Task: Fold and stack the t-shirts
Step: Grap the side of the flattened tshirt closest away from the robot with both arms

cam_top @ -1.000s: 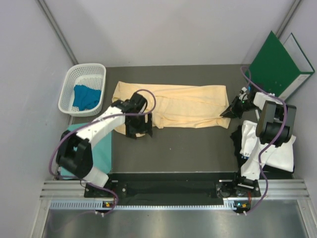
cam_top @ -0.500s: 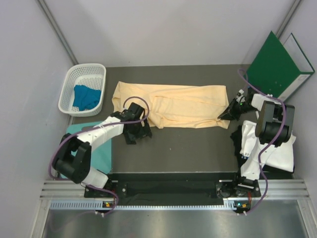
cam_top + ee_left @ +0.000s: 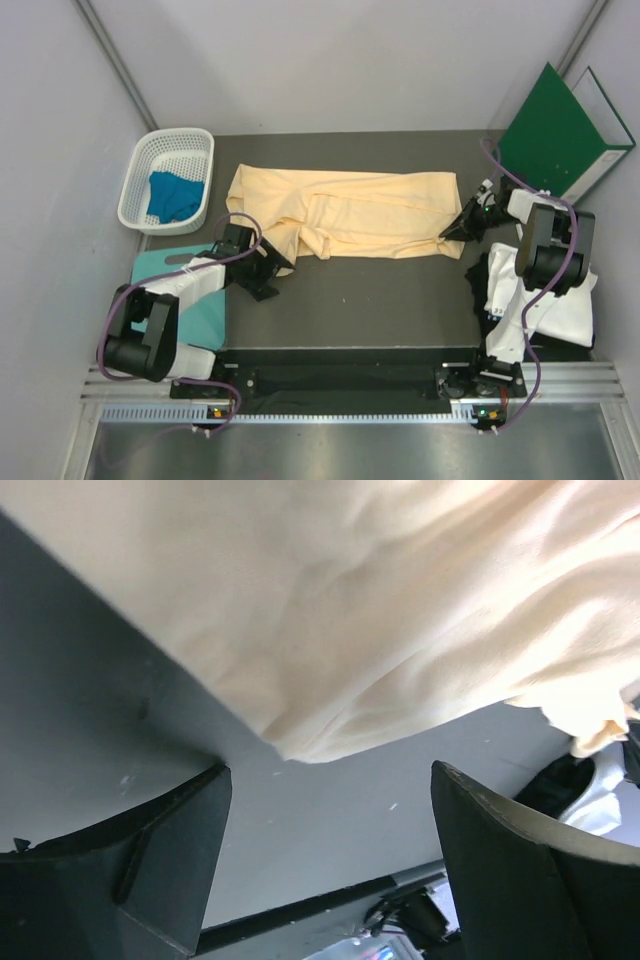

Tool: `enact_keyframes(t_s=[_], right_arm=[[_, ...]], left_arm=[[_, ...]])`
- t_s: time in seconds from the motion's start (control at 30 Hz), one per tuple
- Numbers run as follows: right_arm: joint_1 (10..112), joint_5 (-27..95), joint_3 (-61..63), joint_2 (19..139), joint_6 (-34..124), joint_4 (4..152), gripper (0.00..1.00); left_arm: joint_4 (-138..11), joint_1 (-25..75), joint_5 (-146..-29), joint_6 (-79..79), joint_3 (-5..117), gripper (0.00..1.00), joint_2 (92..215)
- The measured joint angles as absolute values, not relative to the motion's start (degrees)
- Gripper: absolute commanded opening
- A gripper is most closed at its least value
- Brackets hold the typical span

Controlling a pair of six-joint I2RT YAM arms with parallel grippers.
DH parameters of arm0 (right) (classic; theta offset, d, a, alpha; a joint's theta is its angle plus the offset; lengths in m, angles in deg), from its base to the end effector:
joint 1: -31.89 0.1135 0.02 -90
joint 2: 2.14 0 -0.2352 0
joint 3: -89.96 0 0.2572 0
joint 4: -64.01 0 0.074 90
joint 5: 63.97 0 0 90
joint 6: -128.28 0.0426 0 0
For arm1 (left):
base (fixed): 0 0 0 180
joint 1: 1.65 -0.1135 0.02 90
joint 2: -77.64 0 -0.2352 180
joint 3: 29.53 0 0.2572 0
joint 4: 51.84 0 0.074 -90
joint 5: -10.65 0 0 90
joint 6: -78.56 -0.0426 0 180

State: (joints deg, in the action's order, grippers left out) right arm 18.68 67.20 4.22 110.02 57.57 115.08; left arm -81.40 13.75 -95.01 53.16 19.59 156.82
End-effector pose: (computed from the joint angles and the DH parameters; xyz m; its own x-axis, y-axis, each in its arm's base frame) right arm 0.3589 -0.0554 0.1133 -0.8861 0.4634 0.0079 0.3453 0.6488 0.6781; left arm 0.2444 -0.0792 0.1165 -0.7066 -0.7076 -0.0066 -0.5852 0.5896 -0.5567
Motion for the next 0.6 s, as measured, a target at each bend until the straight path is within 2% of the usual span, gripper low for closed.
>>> enact_keyframes(t_s=[0.07, 0.1, 0.13, 0.2, 0.23, 0.43, 0.6], right_arm=[[18.68, 67.37, 4.22, 110.02, 57.57, 114.97, 0.08], [18.68, 67.46, 4.22, 110.02, 57.60, 114.95, 0.08], [18.68, 67.52, 4.22, 110.02, 57.60, 114.93, 0.08], [18.68, 67.66, 4.22, 110.02, 57.60, 114.90, 0.08], [18.68, 67.72, 4.22, 110.02, 57.57, 114.86, 0.08], [18.68, 67.77, 4.22, 110.02, 57.60, 114.79, 0.08], [18.68, 67.77, 4.22, 110.02, 57.62, 114.73, 0.08]], left_arm=[[-79.78, 13.60, -96.06, 54.03, 19.51, 0.70, 157.82], [-78.91, 13.58, -96.61, 54.47, 19.53, 0.52, 158.61], [-78.16, 13.51, -97.02, 54.80, 19.57, 0.39, 159.29], [-77.33, 13.38, -96.39, 54.80, 19.66, 0.06, 160.88], [-77.33, 13.29, -96.34, 54.66, 19.75, 0.00, 161.91], [-81.99, 13.03, -92.76, 53.18, 22.70, 0.00, 163.20], [-90.99, 12.90, -86.73, 51.17, 25.47, 0.00, 156.53]])
